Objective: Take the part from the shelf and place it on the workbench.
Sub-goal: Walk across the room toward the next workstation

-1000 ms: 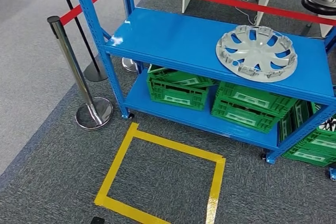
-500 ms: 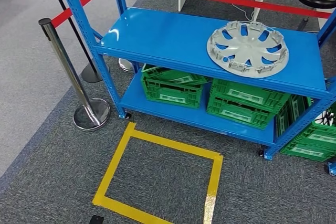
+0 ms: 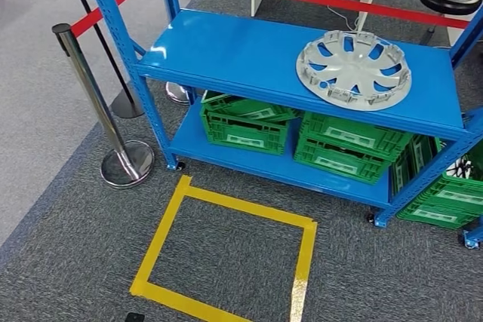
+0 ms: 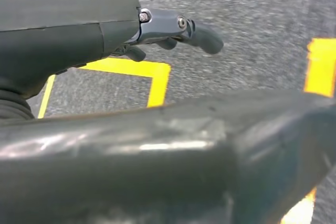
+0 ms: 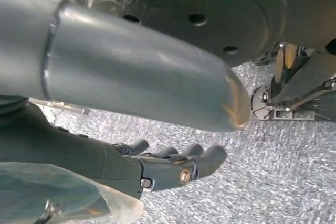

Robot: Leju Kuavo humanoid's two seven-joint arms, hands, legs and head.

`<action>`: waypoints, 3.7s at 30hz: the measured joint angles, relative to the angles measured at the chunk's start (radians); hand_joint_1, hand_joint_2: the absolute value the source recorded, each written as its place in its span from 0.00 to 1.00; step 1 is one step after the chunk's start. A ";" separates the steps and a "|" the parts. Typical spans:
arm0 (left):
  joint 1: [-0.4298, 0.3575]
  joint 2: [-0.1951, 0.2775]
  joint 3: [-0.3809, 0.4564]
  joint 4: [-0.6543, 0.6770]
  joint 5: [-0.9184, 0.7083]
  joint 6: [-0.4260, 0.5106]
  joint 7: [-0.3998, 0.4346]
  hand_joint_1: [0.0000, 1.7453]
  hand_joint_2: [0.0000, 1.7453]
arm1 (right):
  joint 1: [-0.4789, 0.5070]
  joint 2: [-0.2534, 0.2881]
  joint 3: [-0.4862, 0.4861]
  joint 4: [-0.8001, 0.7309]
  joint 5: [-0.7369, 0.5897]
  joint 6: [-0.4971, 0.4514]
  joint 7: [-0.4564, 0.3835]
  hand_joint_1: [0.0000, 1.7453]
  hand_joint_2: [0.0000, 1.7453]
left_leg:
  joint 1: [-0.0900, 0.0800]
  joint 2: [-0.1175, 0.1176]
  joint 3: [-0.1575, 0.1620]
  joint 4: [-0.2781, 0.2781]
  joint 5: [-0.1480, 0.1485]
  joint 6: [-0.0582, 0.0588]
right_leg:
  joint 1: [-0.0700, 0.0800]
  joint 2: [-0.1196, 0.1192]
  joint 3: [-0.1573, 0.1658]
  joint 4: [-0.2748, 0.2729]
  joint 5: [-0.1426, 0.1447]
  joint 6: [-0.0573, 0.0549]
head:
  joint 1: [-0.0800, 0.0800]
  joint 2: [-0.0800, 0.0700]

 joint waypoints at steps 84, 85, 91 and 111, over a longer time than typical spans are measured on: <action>0.000 -0.002 0.005 0.000 -0.025 -0.022 0.007 0.00 0.00 | 0.011 -0.016 0.015 0.001 -0.005 0.039 -0.015 0.00 0.00 | 0.004 -0.005 -0.133 0.248 -0.064 -0.034 | -0.001 -0.005 0.041 -0.016 -0.016 -0.036 | 0.003 0.000; 0.000 -0.001 0.004 0.000 -0.026 -0.023 0.007 0.00 0.00 | 0.012 -0.016 0.015 0.001 -0.006 0.039 -0.014 0.00 0.00 | 0.004 -0.005 -0.113 0.180 -0.016 -0.029 | 0.000 -0.005 0.048 -0.016 -0.023 -0.034 | 0.003 0.000; 0.000 -0.003 0.004 0.000 -0.032 -0.029 0.013 0.00 0.00 | 0.011 -0.016 0.015 0.001 -0.010 0.039 -0.008 0.00 0.00 | -0.006 -0.007 -0.052 0.026 0.024 0.000 | -0.001 -0.007 0.066 0.001 -0.038 0.002 | 0.002 0.000; -0.006 -0.009 0.004 0.000 -0.032 -0.032 0.016 0.00 0.00 | 0.014 -0.018 0.015 0.003 -0.009 0.038 0.000 0.00 0.00 | 0.005 -0.007 -0.095 0.254 -0.117 -0.041 | 0.000 -0.008 0.028 -0.005 -0.016 -0.035 | 0.010 0.000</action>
